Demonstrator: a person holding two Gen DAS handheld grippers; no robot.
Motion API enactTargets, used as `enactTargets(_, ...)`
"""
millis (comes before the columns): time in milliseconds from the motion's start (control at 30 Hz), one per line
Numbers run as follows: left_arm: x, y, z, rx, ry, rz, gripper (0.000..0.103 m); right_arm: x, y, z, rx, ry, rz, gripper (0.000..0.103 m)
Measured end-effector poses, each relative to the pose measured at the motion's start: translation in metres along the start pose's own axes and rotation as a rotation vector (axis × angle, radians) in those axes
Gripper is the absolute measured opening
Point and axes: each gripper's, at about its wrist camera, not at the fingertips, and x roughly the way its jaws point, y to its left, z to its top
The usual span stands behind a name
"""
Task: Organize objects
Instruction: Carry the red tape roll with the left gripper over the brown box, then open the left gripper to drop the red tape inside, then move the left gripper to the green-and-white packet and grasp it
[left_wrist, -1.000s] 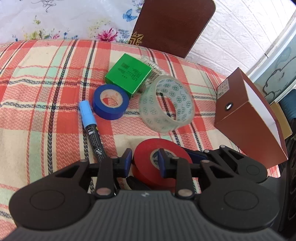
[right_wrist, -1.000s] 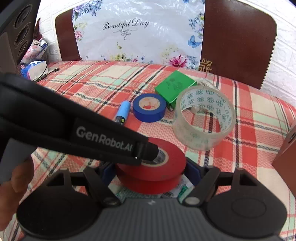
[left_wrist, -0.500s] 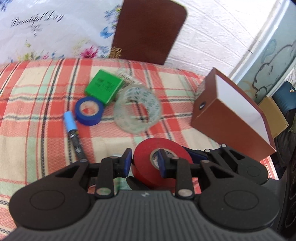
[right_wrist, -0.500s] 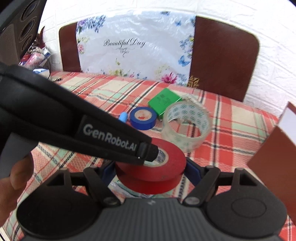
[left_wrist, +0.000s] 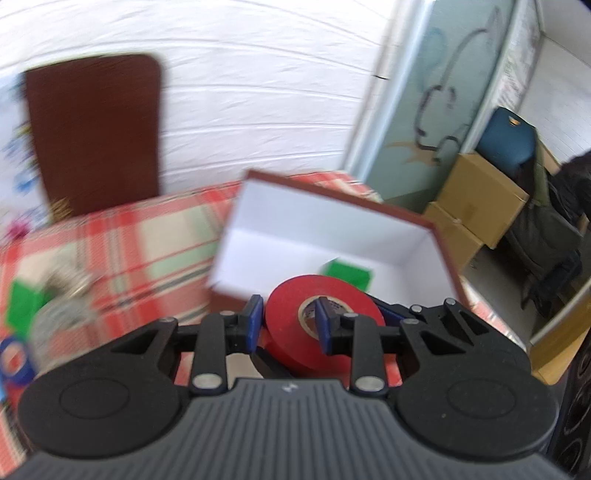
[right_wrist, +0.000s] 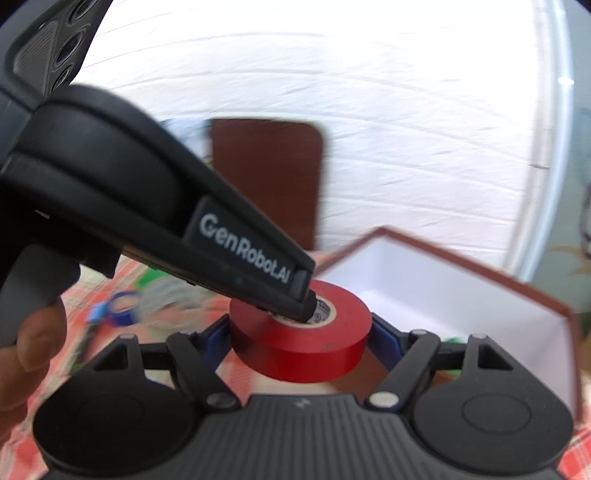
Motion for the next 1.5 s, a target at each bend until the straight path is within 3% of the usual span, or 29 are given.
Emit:
enactTargets(267,0.060,-0.037,0.026,0.064,0.023,-0.032,0.033,0.022,-0.080,0.006,0.119,0.007,-0.095,0.077)
enactTargets(533,0.081,-0.026,0.025,0.013,0.065,0.028,0.034,0.056,-0.103,0.005,0.172,0.078,-0.087,0.079)
enactTargets(733,0.056,-0.009,0.019,-0.023,0.040,0.055,0.034,0.049,-0.093,0.009,0.155,0.070,-0.095,0.082)
enactTargets(1067,-0.025,0.016,-0.016,-0.053,-0.065,0.113,0.034,0.007,-0.050,0.020,0.108,0.015,-0.096,0.082)
enactTargets(1233,-0.049,0.034,-0.049,-0.083,-0.068,0.165,0.034,0.002,-0.022,-0.003,0.087,0.012,-0.069,0.082)
enactTargets(1500,-0.065,0.063,-0.104,-0.123,-0.012,0.234,0.034,0.000,0.025,-0.045,0.039,0.097,-0.026,0.082)
